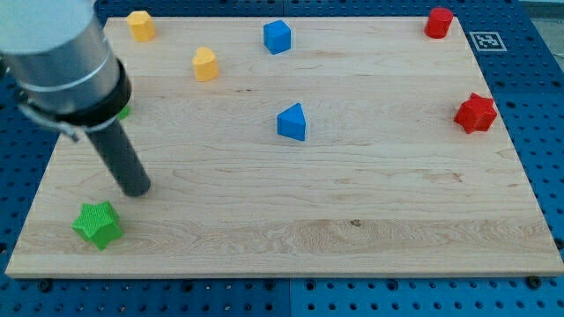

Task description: Push the yellow heart towards bottom middle end

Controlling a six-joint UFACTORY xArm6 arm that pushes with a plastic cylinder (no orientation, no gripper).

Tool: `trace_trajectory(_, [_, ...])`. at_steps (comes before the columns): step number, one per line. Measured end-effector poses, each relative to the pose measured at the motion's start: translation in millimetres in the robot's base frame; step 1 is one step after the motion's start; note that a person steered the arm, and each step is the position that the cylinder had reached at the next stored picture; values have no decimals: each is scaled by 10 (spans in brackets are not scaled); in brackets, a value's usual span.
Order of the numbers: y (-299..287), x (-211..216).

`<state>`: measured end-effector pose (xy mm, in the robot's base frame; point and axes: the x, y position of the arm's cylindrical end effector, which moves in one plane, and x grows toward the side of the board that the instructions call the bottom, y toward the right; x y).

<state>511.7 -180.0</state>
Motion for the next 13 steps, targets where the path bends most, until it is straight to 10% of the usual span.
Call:
trace_trajectory(5, [29,-2195])
trace_trajectory(13, [1120,-1261])
